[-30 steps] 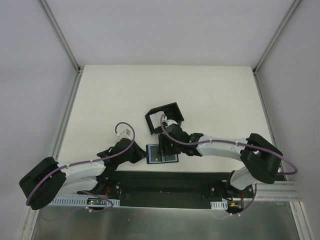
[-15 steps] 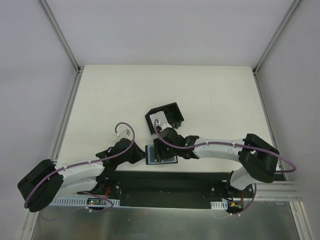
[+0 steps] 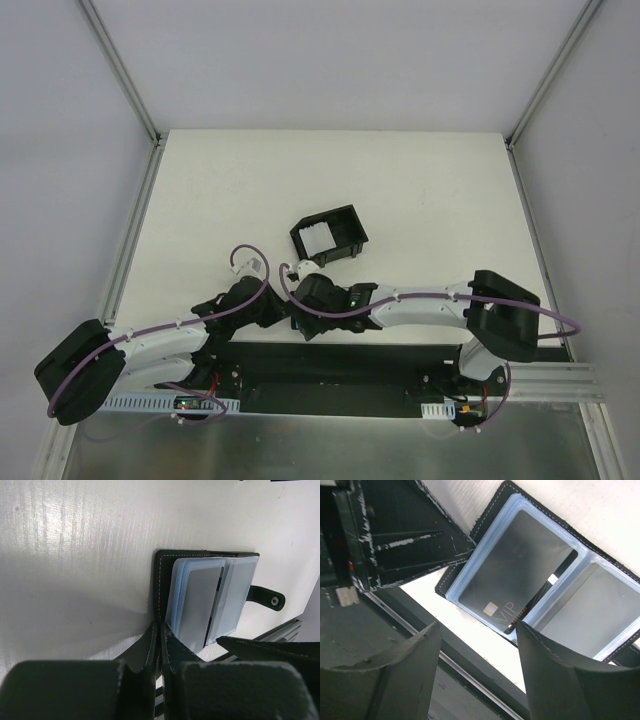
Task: Put the credit cards into the card holder
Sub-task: Insert the credit card into the card holder.
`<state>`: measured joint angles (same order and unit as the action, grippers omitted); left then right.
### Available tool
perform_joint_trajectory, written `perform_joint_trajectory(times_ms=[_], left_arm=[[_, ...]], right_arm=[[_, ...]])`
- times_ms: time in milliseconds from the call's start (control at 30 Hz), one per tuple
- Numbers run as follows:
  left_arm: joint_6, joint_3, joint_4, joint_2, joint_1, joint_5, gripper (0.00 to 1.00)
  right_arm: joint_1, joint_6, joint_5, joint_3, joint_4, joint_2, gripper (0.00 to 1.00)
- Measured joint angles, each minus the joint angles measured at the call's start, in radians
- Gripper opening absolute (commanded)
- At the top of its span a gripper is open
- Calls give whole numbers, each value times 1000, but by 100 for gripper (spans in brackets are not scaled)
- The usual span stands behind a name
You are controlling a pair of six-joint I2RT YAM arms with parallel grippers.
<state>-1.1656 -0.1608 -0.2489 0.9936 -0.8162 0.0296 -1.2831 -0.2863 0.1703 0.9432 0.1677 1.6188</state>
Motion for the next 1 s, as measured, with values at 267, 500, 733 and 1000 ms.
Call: perform_joint_trajectory(times_ms=[267,500,733,1000], left_arm=[[0,0,2,-1,0,0,0],[0,0,3,-2,0,0,0],[-1,0,3,-2,0,0,0],[-1,0,3,-2,0,0,0]], right_arm=[[-18,26,56,13,48,41,66],[-25,29,82,16,58,60,66],[-29,26,119,31,66,79,66],[-29,9,158,31,71,79,65]])
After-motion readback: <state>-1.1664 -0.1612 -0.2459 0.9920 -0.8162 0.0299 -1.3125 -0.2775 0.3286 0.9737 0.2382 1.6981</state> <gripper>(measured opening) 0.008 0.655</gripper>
